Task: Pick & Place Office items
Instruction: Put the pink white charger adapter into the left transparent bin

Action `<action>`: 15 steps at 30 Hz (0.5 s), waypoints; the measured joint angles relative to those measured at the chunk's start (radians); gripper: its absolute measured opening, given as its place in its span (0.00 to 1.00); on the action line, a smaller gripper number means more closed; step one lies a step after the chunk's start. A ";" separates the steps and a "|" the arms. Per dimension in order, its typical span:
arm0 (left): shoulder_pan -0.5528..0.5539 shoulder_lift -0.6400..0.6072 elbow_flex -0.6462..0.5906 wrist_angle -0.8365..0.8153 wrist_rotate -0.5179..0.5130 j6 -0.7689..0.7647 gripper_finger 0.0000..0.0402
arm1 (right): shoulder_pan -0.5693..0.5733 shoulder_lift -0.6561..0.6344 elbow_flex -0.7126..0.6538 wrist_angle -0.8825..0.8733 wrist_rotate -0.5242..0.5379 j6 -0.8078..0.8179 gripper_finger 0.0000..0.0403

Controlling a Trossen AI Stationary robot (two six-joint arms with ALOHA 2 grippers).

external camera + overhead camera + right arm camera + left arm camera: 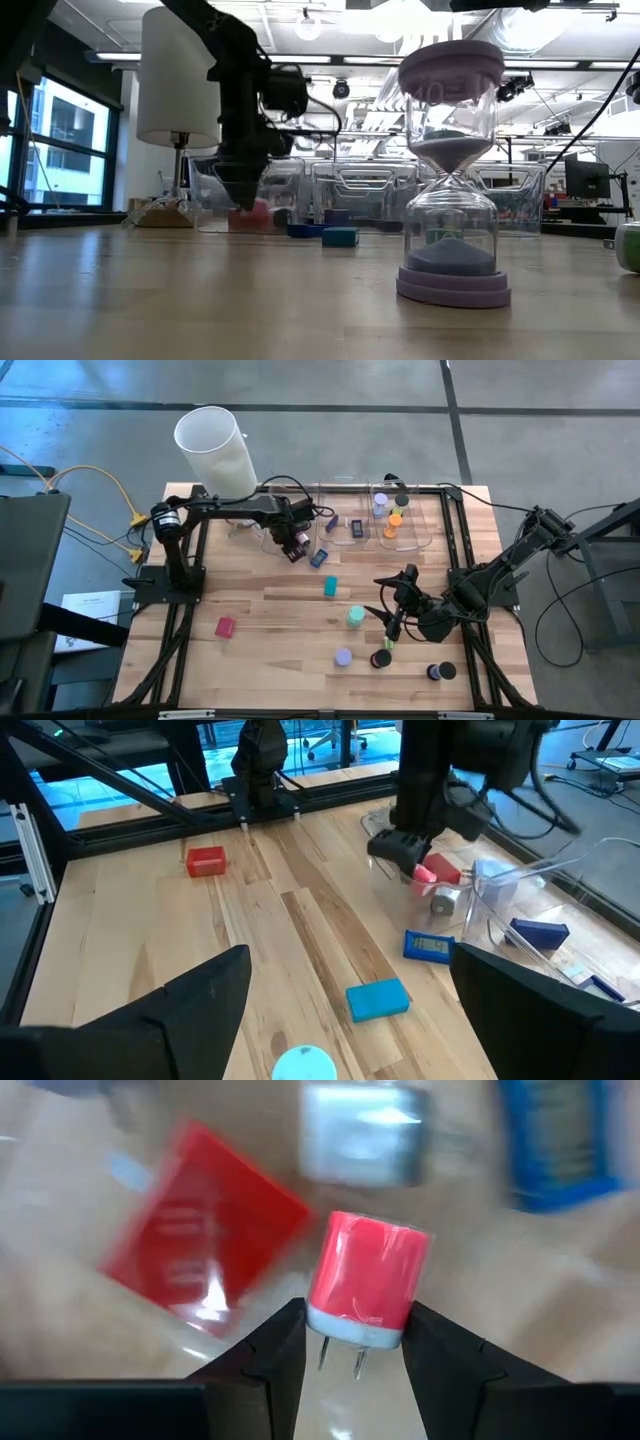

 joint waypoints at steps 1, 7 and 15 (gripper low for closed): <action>0.000 0.004 -0.003 0.000 -0.008 0.001 0.36 | 0.000 0.000 0.000 0.000 0.000 0.000 0.82; 0.000 0.002 -0.003 0.001 -0.012 0.001 0.36 | 0.000 0.000 0.000 0.000 0.000 -0.001 0.82; 0.000 0.002 -0.003 0.021 -0.007 0.000 0.36 | 0.000 0.000 0.000 0.000 0.000 -0.001 0.82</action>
